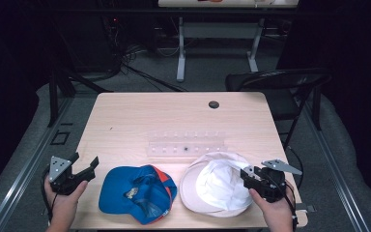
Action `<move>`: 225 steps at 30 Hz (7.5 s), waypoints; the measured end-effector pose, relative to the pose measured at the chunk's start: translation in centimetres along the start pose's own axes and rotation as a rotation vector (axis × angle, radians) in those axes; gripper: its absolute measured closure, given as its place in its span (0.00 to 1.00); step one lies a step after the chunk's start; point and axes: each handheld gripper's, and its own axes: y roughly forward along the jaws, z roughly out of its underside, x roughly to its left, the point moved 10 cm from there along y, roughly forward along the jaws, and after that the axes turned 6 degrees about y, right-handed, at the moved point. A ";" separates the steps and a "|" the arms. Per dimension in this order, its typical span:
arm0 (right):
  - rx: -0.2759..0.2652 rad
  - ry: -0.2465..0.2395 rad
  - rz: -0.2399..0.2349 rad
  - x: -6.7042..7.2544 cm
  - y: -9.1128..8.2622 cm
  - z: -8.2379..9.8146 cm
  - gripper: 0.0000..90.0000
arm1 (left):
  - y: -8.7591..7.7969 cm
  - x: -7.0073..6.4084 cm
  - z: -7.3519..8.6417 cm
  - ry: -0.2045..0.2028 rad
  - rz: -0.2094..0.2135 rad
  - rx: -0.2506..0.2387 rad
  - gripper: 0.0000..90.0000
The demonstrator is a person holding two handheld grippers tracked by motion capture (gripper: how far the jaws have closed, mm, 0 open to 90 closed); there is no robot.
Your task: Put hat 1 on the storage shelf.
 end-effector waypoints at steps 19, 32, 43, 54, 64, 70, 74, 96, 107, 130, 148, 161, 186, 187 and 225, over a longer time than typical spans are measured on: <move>0.189 0.004 0.003 -0.2 0.5 -0.4 0.50 | 0.0 0.1 0.1 0.012 -0.003 0.008 0.28; 0.317 0.004 0.050 -1.9 1.0 -0.1 0.50 | 0.1 -0.1 0.1 0.010 0.000 0.002 0.28; 0.429 0.070 0.035 -3.4 2.1 0.8 0.55 | 0.1 -0.1 0.2 0.014 0.002 0.011 0.28; 0.506 0.104 0.021 -3.5 2.9 1.7 0.66 | 0.2 -0.2 0.2 0.013 0.006 0.012 0.28; 0.539 0.116 0.019 -3.4 3.3 1.8 0.81 | 0.2 -0.2 0.2 0.015 0.006 0.010 0.28; 0.569 0.100 0.004 -3.1 2.7 1.5 0.87 | 0.2 -0.2 0.2 0.016 0.006 0.011 0.28; 0.574 0.100 -0.009 -2.8 2.4 1.3 0.89 | 0.2 -0.2 0.2 0.017 0.002 0.012 0.28; 0.591 -0.039 0.109 -1.0 0.8 -1.5 0.90 | 0.3 -0.1 0.3 0.014 0.001 0.013 0.28; 0.605 -0.067 0.127 0.2 0.3 -3.0 0.89 | 0.3 0.0 0.3 0.013 -0.002 0.014 0.28; 0.622 -0.101 0.119 2.8 -1.6 -6.0 0.91 | 0.3 0.1 0.3 0.011 0.000 0.010 0.28; 0.640 -0.077 0.117 4.7 -3.6 -7.9 0.91 | 0.3 0.0 0.2 0.009 -0.001 0.006 0.28; 0.673 0.136 -0.081 6.5 -4.6 -8.8 0.91 | 0.2 0.1 0.2 0.011 -0.002 0.007 0.28; 0.587 0.329 -0.404 9.3 -6.8 -12.2 0.91 | 0.3 0.1 0.0 -0.003 -0.007 -0.004 0.25; 0.582 0.338 -0.407 9.4 -6.9 -12.4 0.91 | 0.2 0.1 0.0 0.000 -0.009 -0.001 0.25; 0.452 0.396 -0.512 13.7 -4.1 -19.5 0.91 | 0.0 -4.3 -2.1 0.066 0.055 -0.031 0.19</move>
